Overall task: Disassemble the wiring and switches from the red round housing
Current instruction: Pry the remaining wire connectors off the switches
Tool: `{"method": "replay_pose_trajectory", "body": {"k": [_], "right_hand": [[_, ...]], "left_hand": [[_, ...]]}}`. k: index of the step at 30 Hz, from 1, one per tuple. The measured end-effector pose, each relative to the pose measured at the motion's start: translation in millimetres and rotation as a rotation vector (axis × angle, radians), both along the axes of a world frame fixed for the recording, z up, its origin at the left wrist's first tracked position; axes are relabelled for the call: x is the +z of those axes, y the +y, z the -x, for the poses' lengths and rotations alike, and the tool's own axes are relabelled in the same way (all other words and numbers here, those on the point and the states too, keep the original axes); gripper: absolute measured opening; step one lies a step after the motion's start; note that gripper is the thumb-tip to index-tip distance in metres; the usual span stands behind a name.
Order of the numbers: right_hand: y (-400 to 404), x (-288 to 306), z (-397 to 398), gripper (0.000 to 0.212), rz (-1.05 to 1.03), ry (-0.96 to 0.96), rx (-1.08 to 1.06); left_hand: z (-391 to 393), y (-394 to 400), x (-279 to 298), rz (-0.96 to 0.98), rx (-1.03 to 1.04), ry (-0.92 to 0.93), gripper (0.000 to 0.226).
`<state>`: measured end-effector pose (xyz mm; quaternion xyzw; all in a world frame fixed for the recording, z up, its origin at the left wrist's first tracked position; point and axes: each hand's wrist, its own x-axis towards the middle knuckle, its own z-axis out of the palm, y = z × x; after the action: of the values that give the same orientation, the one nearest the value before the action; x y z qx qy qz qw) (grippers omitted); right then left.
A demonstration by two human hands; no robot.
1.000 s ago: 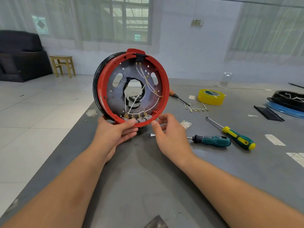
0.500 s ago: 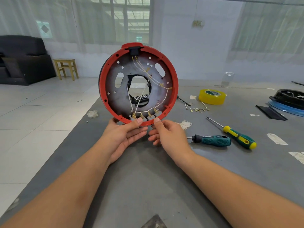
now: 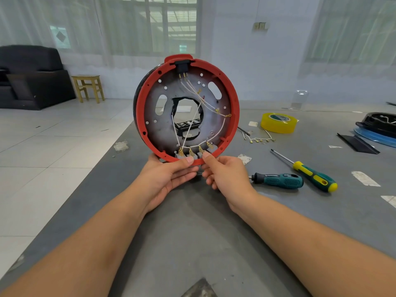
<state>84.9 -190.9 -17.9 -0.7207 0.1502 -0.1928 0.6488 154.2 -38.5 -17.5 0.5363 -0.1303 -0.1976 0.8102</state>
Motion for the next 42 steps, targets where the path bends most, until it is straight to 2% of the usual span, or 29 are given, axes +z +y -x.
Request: {"method": "replay_pose_trajectory", "body": {"k": [3, 7, 14, 24, 30, 32, 36, 42], "right_hand": [[0, 4, 0, 0.043, -0.029, 0.001, 0.026], [1, 8, -1, 0.060, -0.061, 0.011, -0.029], [-5, 4, 0, 0.059, 0.078, -0.001, -0.064], [-7, 1, -4, 0.065, -0.047, 0.019, 0.032], [-8, 1, -1, 0.039, -0.231, -0.150, 0.150], [-8, 2, 0, 0.034, -0.268, -0.202, 0.151], [-9, 2, -1, 0.023, -0.186, -0.258, 0.061], [-11, -1, -2, 0.024, -0.138, -0.255, 0.047]], "left_hand": [[0, 1, 0, 0.023, -0.003, 0.017, 0.072], [0, 3, 0, 0.036, -0.004, 0.029, 0.071], [-1, 3, 0, 0.040, -0.029, 0.038, 0.081], [-2, 5, -1, 0.077, -0.029, 0.062, 0.076], [-1, 6, 0, 0.014, -0.080, 0.032, 0.083], [-1, 7, 1, -0.010, -0.098, 0.031, 0.076], [-3, 11, 3, -0.046, -0.108, 0.093, 0.056], [-7, 13, 1, -0.074, -0.138, 0.107, 0.028]]}}
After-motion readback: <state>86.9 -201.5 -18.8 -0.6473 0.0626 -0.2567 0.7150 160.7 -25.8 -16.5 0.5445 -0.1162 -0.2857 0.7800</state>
